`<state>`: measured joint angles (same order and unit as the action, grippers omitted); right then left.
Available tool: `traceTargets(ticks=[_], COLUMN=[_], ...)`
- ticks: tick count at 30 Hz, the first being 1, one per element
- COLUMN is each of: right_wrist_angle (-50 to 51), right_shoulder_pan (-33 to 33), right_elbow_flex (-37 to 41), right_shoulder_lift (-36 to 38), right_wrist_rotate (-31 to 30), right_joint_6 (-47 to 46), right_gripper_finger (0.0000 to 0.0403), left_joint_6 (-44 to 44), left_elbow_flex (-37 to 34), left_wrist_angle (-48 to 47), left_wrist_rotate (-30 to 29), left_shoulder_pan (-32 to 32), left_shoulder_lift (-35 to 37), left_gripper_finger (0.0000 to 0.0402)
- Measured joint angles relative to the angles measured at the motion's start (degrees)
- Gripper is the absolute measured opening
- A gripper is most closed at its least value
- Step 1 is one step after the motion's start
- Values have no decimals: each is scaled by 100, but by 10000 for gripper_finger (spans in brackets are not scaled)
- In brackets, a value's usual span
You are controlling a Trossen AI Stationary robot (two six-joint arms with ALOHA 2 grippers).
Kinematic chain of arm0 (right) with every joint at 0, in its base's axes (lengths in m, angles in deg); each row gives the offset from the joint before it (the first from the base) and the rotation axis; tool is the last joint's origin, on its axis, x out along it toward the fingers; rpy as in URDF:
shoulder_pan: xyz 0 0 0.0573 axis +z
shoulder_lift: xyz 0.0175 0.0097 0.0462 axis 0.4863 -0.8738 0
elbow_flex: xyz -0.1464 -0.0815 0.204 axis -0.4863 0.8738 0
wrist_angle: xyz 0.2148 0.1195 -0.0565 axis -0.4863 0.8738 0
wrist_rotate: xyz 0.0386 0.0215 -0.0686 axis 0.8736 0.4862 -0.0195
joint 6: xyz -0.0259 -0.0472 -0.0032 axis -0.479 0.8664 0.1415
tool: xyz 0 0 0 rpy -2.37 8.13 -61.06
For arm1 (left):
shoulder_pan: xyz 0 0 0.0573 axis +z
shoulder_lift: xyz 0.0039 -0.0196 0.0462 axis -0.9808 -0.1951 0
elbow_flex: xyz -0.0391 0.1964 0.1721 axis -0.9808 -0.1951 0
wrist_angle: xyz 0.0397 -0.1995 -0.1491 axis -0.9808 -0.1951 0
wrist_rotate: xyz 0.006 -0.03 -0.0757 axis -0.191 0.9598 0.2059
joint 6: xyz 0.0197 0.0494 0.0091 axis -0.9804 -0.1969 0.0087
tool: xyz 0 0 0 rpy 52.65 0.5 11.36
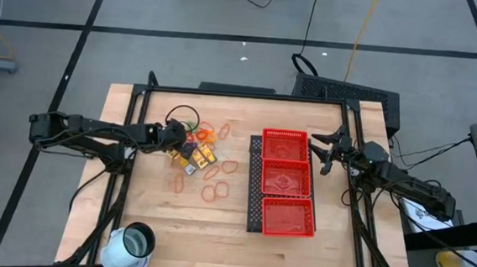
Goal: Pick & Place Office Desk Supplies
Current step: Put the orange rubber band into the top red bin on the shelf
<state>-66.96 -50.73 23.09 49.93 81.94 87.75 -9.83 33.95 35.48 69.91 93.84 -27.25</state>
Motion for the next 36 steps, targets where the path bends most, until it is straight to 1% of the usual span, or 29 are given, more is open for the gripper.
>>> traceTargets(ticks=[4,18,22,24,26,29,34,36], right_wrist_angle=[1,0,0,1,2,0,-9,-11], right_shoulder_pan=[-1,0,-1,-1,-1,1,-1,1], right_elbow_flex=[0,0,0,0,0,0,0,0], right_shoulder_lift=[1,0,-1,0,1,-1,1,0], right_wrist_rotate=[0,0,0,0,0,0,-2,0], right_joint_6=[0,1,0,-1,1,1,-1,-1], right_gripper_finger=[167,166,165,166,166,165,166,166], left_joint_6=[81,101,-197,-217,88,793,2054,2373], left_elbow_flex=[-2,-2,-2,-2,-2,-2,-2,-4], left_wrist_angle=[72,344,287,156,145,63,-765,-1021], left_wrist_rotate=[16,108,448,598,555,260,-309,-374], left_shoulder_pan=[-1,-299,-424,-466,-481,-451,-205,-48], left_shoulder_lift=[128,1124,1272,1281,1269,1023,674,539], left_gripper_finger=[4,2,6,15,28,54,116,142])
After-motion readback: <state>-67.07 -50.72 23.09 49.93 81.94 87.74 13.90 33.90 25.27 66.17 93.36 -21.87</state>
